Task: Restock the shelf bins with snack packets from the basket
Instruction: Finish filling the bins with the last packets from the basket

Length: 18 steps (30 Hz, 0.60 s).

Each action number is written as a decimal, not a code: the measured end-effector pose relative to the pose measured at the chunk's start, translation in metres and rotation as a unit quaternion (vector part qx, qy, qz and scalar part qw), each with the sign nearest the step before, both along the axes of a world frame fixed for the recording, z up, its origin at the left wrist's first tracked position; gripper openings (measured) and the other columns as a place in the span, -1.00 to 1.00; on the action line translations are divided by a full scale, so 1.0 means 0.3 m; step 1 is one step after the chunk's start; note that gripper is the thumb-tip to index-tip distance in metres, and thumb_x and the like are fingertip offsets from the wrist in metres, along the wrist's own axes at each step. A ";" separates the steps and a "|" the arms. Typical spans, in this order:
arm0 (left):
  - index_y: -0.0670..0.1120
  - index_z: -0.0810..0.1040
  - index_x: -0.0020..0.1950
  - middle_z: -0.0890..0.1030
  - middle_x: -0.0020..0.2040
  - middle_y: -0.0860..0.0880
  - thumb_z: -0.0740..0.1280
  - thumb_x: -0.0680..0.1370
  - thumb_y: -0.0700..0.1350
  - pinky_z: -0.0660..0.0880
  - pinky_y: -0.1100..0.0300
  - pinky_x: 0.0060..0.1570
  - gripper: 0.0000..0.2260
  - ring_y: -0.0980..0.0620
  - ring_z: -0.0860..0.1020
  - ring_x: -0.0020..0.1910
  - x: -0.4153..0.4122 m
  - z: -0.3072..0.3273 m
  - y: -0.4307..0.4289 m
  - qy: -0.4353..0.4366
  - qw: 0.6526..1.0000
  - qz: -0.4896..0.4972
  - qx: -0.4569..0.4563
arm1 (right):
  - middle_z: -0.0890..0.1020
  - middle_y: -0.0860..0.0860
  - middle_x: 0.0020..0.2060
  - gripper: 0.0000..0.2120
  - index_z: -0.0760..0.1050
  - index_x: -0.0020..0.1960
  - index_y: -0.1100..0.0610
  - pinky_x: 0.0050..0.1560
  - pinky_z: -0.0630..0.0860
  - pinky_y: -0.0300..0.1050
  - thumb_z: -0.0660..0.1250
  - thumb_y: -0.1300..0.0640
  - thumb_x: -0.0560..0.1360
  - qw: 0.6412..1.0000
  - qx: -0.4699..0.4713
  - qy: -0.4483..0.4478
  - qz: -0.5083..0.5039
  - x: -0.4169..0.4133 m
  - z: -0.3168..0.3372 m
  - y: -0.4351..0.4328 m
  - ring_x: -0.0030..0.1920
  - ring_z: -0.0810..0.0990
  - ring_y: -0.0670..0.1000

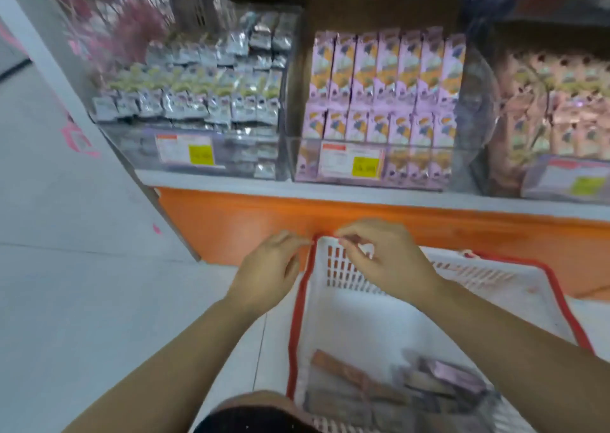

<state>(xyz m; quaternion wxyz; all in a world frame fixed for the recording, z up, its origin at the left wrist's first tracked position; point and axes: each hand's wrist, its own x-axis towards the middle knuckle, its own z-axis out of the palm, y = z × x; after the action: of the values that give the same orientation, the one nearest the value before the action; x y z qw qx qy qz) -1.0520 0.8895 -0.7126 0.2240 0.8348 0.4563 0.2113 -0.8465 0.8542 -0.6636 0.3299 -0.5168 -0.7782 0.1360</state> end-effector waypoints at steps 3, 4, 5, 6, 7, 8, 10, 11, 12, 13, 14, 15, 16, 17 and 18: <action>0.06 0.34 0.45 0.30 0.44 0.04 0.20 0.60 -0.10 0.39 0.09 0.28 -0.60 -0.01 0.37 0.36 0.029 -0.110 -0.030 0.092 0.990 -0.050 -0.093 | 0.67 -0.05 -0.10 -0.83 0.61 0.03 0.09 -0.04 0.51 -0.15 0.27 0.16 0.52 0.981 -0.177 -0.082 -0.015 0.098 -0.165 -0.069 -0.11 0.60 -0.06; 0.08 0.28 0.48 0.20 0.50 0.05 0.19 0.61 -0.08 0.37 0.11 0.30 -0.58 0.00 0.32 0.41 0.038 -0.137 -0.037 0.105 0.986 -0.051 -0.116 | 0.66 -0.05 -0.03 -0.81 0.60 0.09 0.07 0.02 0.51 -0.16 0.27 0.14 0.54 0.966 -0.232 -0.110 -0.023 0.133 -0.220 -0.092 -0.07 0.59 -0.07; 0.09 0.26 0.49 0.12 0.53 0.07 0.19 0.61 -0.08 0.36 0.10 0.30 -0.57 0.02 0.30 0.42 0.044 -0.162 -0.040 0.105 0.985 -0.046 -0.130 | 0.65 -0.06 0.03 -0.79 0.58 0.15 0.05 0.06 0.50 -0.17 0.27 0.11 0.55 0.949 -0.284 -0.130 -0.034 0.168 -0.272 -0.114 -0.05 0.58 -0.08; 0.08 0.28 0.48 0.08 0.54 0.09 0.18 0.61 -0.09 0.38 0.09 0.30 -0.58 0.03 0.31 0.42 0.048 -0.185 -0.039 0.096 0.986 -0.039 -0.133 | 0.63 -0.06 0.07 -0.77 0.57 0.19 0.05 0.07 0.49 -0.20 0.27 0.09 0.55 0.930 -0.335 -0.145 -0.040 0.199 -0.320 -0.138 -0.04 0.57 -0.09; 0.07 0.32 0.46 0.07 0.54 0.11 0.18 0.61 -0.10 0.41 0.09 0.27 -0.60 0.05 0.34 0.40 0.051 -0.200 -0.036 0.083 0.988 -0.031 -0.126 | 0.62 -0.06 0.11 -0.75 0.55 0.21 0.05 0.07 0.46 -0.22 0.28 0.08 0.55 0.909 -0.383 -0.160 -0.037 0.225 -0.364 -0.157 -0.01 0.56 -0.08; 0.06 0.37 0.43 0.09 0.54 0.12 0.18 0.61 -0.11 0.43 0.09 0.24 -0.63 0.07 0.37 0.37 0.059 -0.218 -0.036 0.068 0.990 -0.024 -0.120 | 0.59 -0.05 0.14 -0.73 0.53 0.24 0.05 0.07 0.43 -0.24 0.28 0.07 0.55 0.883 -0.431 -0.181 -0.029 0.248 -0.408 -0.178 0.04 0.55 -0.06; 0.02 0.43 0.39 0.13 0.53 0.11 0.18 0.61 -0.16 0.43 0.14 0.21 -0.65 0.12 0.39 0.33 0.064 -0.233 -0.042 0.032 0.993 -0.008 -0.110 | 0.56 -0.01 0.19 -0.69 0.51 0.26 0.09 0.08 0.39 -0.25 0.29 0.06 0.54 0.829 -0.513 -0.223 0.000 0.271 -0.479 -0.207 0.13 0.53 -0.02; 0.00 0.44 0.39 0.14 0.53 0.09 0.17 0.61 -0.18 0.42 0.16 0.20 -0.66 0.14 0.40 0.30 0.068 -0.240 -0.045 0.018 0.994 -0.002 -0.111 | 0.56 0.02 0.20 -0.68 0.52 0.26 0.11 0.10 0.41 -0.24 0.31 0.07 0.53 0.803 -0.550 -0.230 0.010 0.278 -0.518 -0.221 0.15 0.53 0.00; -0.02 0.45 0.38 0.16 0.52 0.07 0.17 0.61 -0.19 0.41 0.17 0.18 -0.66 0.14 0.42 0.26 0.073 -0.247 -0.046 0.009 0.994 -0.001 -0.110 | 0.56 0.06 0.20 -0.68 0.53 0.24 0.15 0.14 0.44 -0.21 0.32 0.08 0.52 0.779 -0.582 -0.230 0.019 0.277 -0.554 -0.231 0.17 0.54 0.03; -0.04 0.45 0.37 0.16 0.52 0.06 0.17 0.61 -0.20 0.41 0.18 0.16 -0.67 0.14 0.43 0.23 0.077 -0.249 -0.045 0.003 0.994 -0.001 -0.109 | 0.57 0.11 0.20 -0.67 0.54 0.23 0.20 0.18 0.48 -0.14 0.33 0.10 0.50 0.760 -0.607 -0.231 0.028 0.274 -0.588 -0.239 0.18 0.54 0.08; -0.05 0.46 0.36 0.17 0.52 0.05 0.17 0.61 -0.21 0.40 0.19 0.14 -0.67 0.15 0.43 0.22 0.079 -0.257 -0.049 0.001 0.994 0.000 -0.113 | 0.56 0.14 0.23 -0.64 0.52 0.25 0.22 0.23 0.48 -0.06 0.32 0.10 0.50 0.744 -0.625 -0.234 0.038 0.264 -0.626 -0.258 0.20 0.54 0.11; -0.05 0.46 0.36 0.17 0.51 0.04 0.17 0.61 -0.21 0.38 0.21 0.13 -0.68 0.17 0.42 0.21 0.079 -0.252 -0.047 -0.005 0.994 0.000 -0.110 | 0.52 0.12 0.27 -0.61 0.49 0.30 0.19 0.26 0.46 -0.04 0.31 0.08 0.51 0.736 -0.631 -0.242 0.042 0.253 -0.648 -0.270 0.23 0.51 0.10; -0.05 0.46 0.36 0.17 0.51 0.03 0.16 0.62 -0.21 0.37 0.23 0.13 -0.68 0.19 0.40 0.20 0.079 -0.255 -0.048 -0.005 0.994 0.000 -0.111 | 0.46 0.07 0.34 -0.57 0.44 0.36 0.15 0.31 0.41 -0.05 0.29 0.06 0.52 0.731 -0.635 -0.247 0.043 0.240 -0.673 -0.288 0.29 0.46 0.07; -0.05 0.46 0.36 0.17 0.51 0.02 0.16 0.62 -0.21 0.35 0.24 0.14 -0.68 0.22 0.38 0.20 0.078 -0.258 -0.047 -0.005 0.994 -0.001 -0.111 | 0.40 0.05 0.39 -0.54 0.37 0.40 0.12 0.35 0.35 -0.06 0.27 0.04 0.53 0.731 -0.631 -0.255 0.038 0.231 -0.700 -0.302 0.34 0.40 0.06; -0.05 0.45 0.36 0.17 0.52 0.02 0.16 0.62 -0.20 0.34 0.25 0.16 -0.68 0.24 0.35 0.21 0.079 -0.258 -0.048 -0.006 0.994 -0.003 -0.110 | 0.38 0.06 0.40 -0.54 0.34 0.41 0.12 0.36 0.33 -0.06 0.25 0.04 0.54 0.733 -0.625 -0.266 0.037 0.222 -0.721 -0.313 0.36 0.38 0.08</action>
<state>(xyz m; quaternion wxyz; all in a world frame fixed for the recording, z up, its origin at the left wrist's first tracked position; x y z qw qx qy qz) -1.0282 0.8751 -0.7900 0.3177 0.8054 0.4727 0.1641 -0.7800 0.7603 -0.8800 -0.2932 -0.5923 -0.5924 0.4607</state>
